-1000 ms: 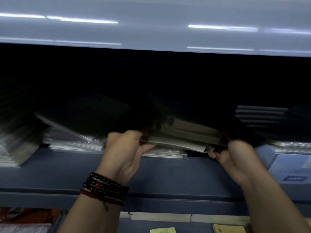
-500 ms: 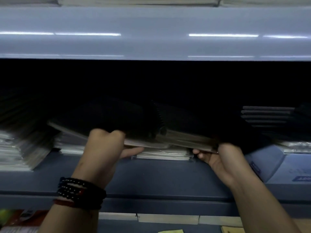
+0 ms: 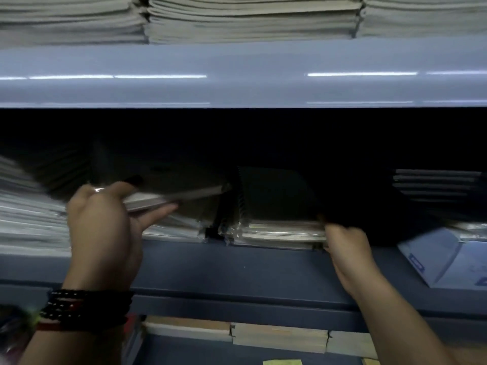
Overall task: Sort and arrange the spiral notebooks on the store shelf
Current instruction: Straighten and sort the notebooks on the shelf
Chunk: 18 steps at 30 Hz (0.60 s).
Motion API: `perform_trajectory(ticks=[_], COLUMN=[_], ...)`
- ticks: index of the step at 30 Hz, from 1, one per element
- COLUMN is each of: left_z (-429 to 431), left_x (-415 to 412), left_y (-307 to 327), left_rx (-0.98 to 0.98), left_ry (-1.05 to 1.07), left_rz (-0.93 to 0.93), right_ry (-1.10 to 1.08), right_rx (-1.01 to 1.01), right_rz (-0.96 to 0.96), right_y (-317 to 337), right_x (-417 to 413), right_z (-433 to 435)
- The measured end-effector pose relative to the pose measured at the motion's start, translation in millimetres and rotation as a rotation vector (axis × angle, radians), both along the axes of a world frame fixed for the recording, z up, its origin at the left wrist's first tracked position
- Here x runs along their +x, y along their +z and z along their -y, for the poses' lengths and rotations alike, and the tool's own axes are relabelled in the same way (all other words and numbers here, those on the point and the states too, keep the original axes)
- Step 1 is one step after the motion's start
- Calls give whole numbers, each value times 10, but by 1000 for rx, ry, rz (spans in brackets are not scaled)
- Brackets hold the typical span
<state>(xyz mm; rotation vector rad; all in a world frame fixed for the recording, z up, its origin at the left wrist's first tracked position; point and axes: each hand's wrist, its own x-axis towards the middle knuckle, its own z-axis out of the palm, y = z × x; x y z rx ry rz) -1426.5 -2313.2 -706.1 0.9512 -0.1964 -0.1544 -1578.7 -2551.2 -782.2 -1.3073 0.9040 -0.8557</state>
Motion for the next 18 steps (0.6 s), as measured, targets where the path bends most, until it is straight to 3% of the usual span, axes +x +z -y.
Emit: perform_trajectory(ticks=[5, 7, 9, 11, 13, 15, 18], left_z=[41, 69, 66, 60, 46, 27, -27], left_x=[-46, -157, -285, -392, -508, -608, -747], left_y=[-116, -206, -256, -308, -364, -421, -432], left_rx=[-43, -48, -58, -56, -52, -26, 45], left_ry=[-140, -261, -345, -386, -443, -498, -600], left_rz=[-41, -16, -8, -38, -56, -55, -35], right_ry=[-31, -111, -224, -165, 17, 189, 301], right_rx=[-163, -420, -603, -525, -277, -117, -97], right_rz=[-193, -291, -238, -45, 133, 184, 222], right_y=[56, 53, 88, 197, 282, 299, 335], right_x=[-15, -71, -125, -164, -193, -251, -439], right_z=[-125, -191, -284, -404, -525, -598, -720])
